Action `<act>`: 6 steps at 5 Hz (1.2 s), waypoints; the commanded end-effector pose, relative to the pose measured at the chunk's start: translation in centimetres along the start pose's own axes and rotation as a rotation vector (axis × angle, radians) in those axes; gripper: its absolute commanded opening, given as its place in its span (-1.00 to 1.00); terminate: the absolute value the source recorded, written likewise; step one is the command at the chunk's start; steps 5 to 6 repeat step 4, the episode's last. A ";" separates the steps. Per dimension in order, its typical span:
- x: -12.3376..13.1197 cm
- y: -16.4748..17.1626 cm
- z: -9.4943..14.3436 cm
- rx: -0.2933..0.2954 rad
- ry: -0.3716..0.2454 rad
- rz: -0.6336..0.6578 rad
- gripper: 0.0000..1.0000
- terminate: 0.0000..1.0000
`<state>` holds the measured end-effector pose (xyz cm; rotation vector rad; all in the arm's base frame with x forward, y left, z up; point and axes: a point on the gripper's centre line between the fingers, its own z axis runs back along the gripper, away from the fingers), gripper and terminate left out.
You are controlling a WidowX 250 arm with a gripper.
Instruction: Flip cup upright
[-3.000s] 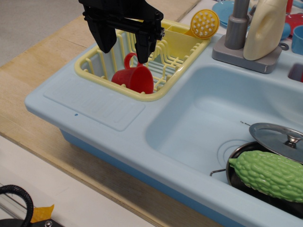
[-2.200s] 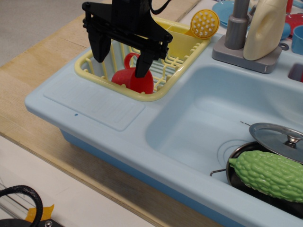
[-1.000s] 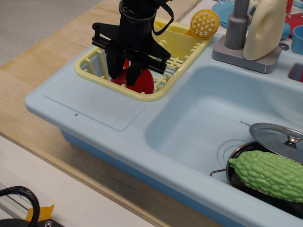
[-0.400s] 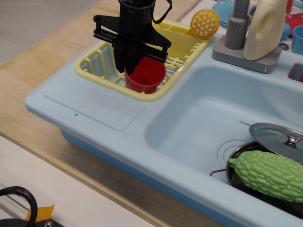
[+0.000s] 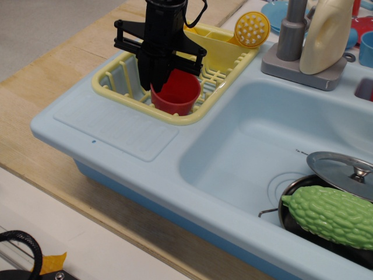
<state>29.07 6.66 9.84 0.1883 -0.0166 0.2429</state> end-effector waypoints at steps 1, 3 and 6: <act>0.6 1.3 -0.2 -0.061 0.031 0.036 1.00 -1.00; 0.6 1.3 -0.2 -0.061 0.031 0.036 1.00 -1.00; 0.6 1.3 -0.2 -0.061 0.031 0.036 1.00 1.00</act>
